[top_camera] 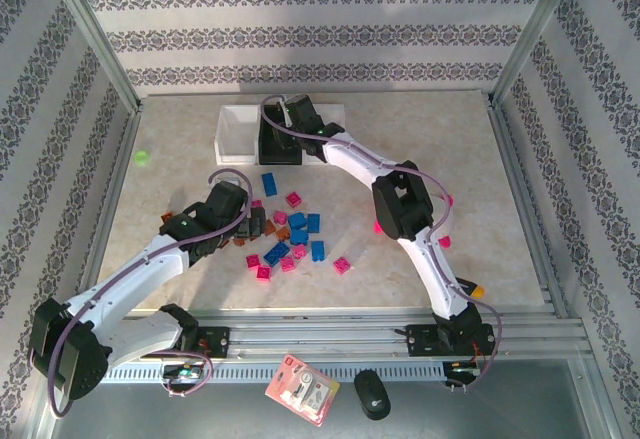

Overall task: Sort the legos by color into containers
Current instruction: Place the lego in the container, then pick up the lego from the center of the table.

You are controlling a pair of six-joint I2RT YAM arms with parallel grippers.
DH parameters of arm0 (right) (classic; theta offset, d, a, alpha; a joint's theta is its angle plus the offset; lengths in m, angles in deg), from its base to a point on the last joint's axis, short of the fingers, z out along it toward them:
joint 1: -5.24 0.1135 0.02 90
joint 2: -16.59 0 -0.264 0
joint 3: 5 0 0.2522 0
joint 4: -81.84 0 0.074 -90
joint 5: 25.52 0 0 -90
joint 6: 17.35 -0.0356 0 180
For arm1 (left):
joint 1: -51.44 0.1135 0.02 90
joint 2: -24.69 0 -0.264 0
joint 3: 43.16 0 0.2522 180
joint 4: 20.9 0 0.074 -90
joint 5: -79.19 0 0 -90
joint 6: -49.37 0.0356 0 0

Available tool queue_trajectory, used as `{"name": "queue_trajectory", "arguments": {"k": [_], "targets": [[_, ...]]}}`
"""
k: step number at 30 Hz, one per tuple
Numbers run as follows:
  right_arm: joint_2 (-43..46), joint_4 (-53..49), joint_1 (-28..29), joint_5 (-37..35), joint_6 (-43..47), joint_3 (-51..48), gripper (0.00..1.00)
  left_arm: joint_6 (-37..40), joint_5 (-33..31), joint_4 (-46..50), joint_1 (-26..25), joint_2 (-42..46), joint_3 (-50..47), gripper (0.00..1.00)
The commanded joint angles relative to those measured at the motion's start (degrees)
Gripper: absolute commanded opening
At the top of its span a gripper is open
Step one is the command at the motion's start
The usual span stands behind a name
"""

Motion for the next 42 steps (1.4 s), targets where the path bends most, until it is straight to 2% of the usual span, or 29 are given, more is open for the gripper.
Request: {"name": "queue_trajectory", "arguments": {"k": [1,4,7,11,16,22,25,32,34,36,42], "targets": [[-0.7,-2.6,-0.1,1.2,0.6,4.3,0.44,-0.5,-1.1,0.0,0.9,-0.5,-0.3,0.99],[1.0,-2.7,0.0,1.5,0.8,4.0,0.59,-0.7,-1.2,-0.5,1.3,-1.2,-0.4,0.99],[5.0,-1.4,0.2,1.4,1.1,0.6,0.66,-0.9,-1.3,-1.6,2.0,-2.8,-0.1,0.99],[13.2,2.4,0.4,1.6,1.2,-8.0,0.7,-1.3,0.4,-3.6,3.5,-6.4,1.1,0.99],[27.4,10.1,0.5,1.1,0.6,-26.4,0.72,-0.3,1.1,-6.9,5.3,-13.6,4.3,1.0],[42.1,14.2,0.8,2.1,1.6,-45.7,0.75,1.1,3.0,-10.2,6.3,-25.2,10.0,0.91],[48.2,14.2,1.1,5.0,1.7,-53.1,0.77,1.2,3.7,-10.7,6.6,-30.3,12.7,0.84],[58.6,12.7,1.7,9.8,1.4,-62.7,0.78,0.3,4.5,-11.8,7.9,-40.9,18.0,0.72],[60.3,11.7,1.8,9.5,1.4,-64.3,0.79,0.0,4.8,-11.5,8.3,-43.7,19.5,0.64],[61.2,11.1,1.8,9.1,1.6,-65.6,0.79,-0.3,4.9,-11.2,8.4,-45.3,20.4,0.52],[62.7,10.3,2.0,8.3,0.4,-66.8,0.8,-0.8,6.0,-10.7,8.4,-44.9,20.9,0.29]]}}
